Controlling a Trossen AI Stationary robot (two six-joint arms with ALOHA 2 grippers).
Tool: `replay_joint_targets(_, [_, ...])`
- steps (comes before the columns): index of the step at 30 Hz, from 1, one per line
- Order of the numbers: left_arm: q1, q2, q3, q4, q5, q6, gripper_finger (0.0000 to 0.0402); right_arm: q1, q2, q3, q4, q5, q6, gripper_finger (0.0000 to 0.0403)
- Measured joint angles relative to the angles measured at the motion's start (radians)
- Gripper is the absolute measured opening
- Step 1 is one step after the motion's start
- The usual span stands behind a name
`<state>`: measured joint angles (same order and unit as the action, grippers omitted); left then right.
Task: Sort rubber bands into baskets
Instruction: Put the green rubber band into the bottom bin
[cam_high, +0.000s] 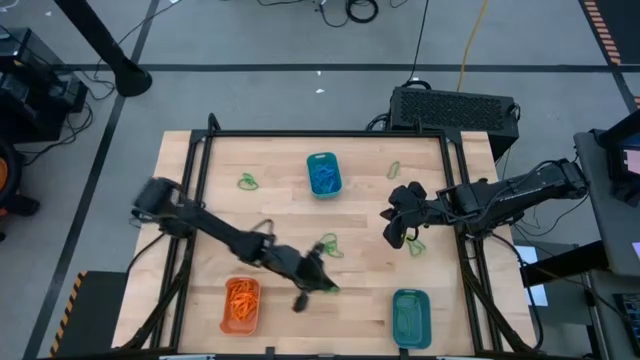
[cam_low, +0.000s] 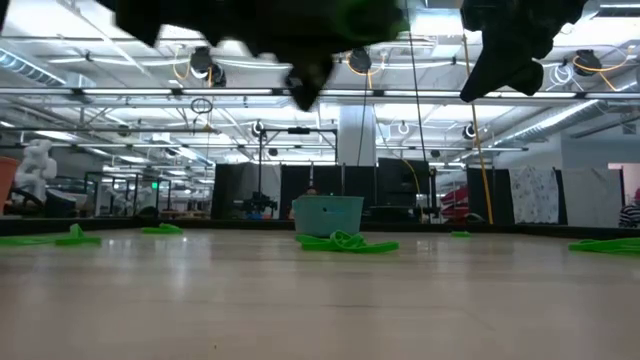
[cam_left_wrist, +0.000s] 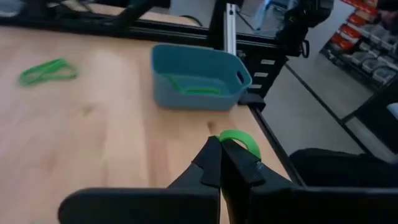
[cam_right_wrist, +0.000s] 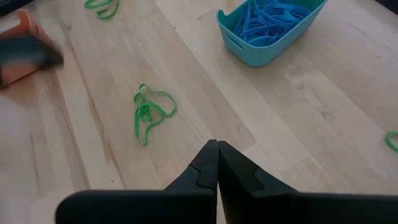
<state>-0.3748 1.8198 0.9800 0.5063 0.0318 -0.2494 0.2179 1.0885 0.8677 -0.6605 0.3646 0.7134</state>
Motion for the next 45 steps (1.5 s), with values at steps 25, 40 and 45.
replay_joint_targets(25, [0.042, 0.818, 1.088, -0.105, 0.151, 0.178, 0.0001, 0.000, 0.000, 0.000, -0.028, -0.008, 0.005, 0.0000])
replay_joint_targets(40, [0.032, 0.847, 1.127, -0.166, 0.115, 0.180, 0.0002, 0.000, 0.000, 0.000, -0.288, -0.082, 0.105, 0.0000])
replay_joint_targets(45, [0.032, 0.847, 1.127, -0.177, 0.109, 0.208, 0.0021, 0.000, 0.000, 0.000, -0.279, -0.081, 0.133, 0.0000])
